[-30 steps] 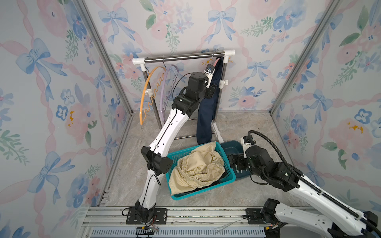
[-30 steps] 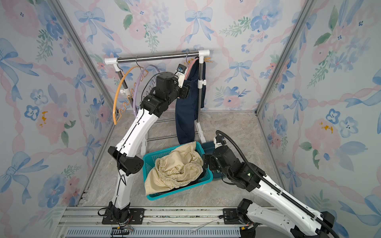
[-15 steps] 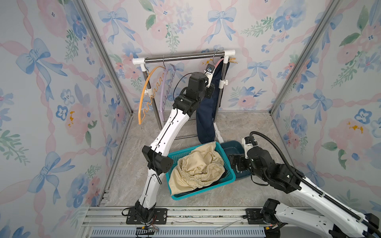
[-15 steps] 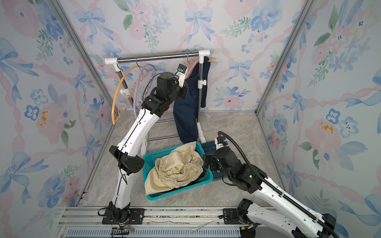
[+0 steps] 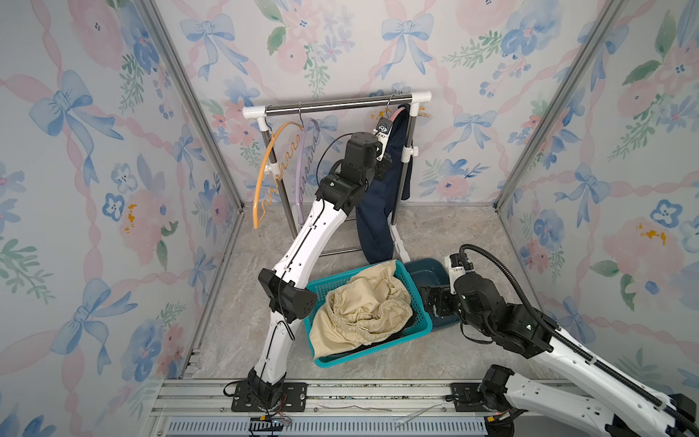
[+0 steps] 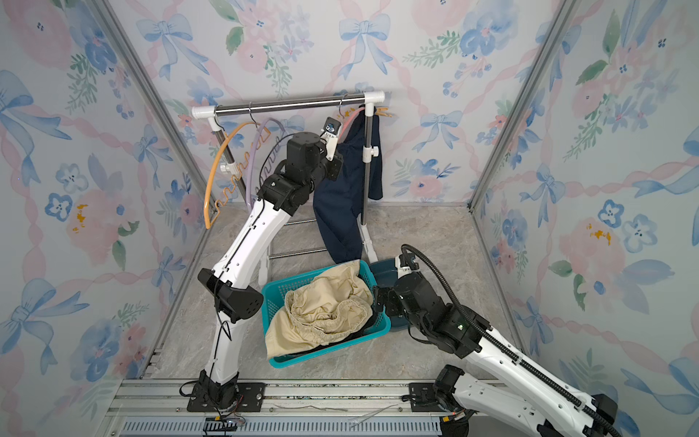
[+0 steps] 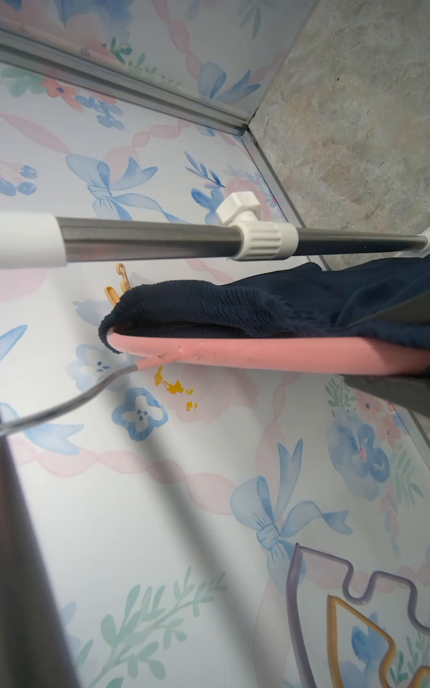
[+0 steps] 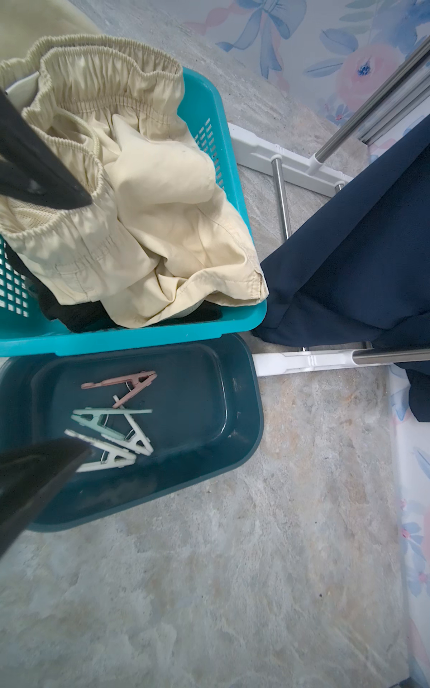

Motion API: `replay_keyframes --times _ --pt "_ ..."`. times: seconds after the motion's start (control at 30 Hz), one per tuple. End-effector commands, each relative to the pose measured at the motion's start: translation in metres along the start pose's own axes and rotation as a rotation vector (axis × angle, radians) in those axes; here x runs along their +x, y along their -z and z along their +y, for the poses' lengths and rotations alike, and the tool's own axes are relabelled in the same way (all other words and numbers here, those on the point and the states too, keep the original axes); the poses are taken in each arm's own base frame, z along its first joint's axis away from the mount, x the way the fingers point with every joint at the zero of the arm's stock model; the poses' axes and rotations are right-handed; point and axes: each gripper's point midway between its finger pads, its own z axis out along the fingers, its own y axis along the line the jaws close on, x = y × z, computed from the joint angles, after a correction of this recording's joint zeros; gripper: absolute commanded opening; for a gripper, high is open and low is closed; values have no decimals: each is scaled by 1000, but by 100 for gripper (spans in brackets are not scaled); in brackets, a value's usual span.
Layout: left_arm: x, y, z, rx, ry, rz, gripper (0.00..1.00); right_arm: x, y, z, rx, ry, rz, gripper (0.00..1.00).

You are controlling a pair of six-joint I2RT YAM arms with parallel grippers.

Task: Remove the clothespins securing shorts to the hanger
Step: Pick up the hanger from the clothesline.

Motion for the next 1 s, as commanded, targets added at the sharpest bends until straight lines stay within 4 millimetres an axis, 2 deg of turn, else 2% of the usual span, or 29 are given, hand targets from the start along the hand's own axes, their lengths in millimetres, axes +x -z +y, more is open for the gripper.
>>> replay_keyframes --times 0.0,0.33,0.57,0.97 --pt "-53 47 45 -113 27 -124 0 -2 6 -3 10 -2 -15 97" --pt "-62 63 75 -156 58 -144 0 1 7 -7 17 -26 -21 97" --pt "-69 71 82 -171 70 -164 0 3 6 -7 17 -22 -14 96" --pt "-68 68 87 -166 71 -171 0 2 9 -9 21 -24 -20 97"
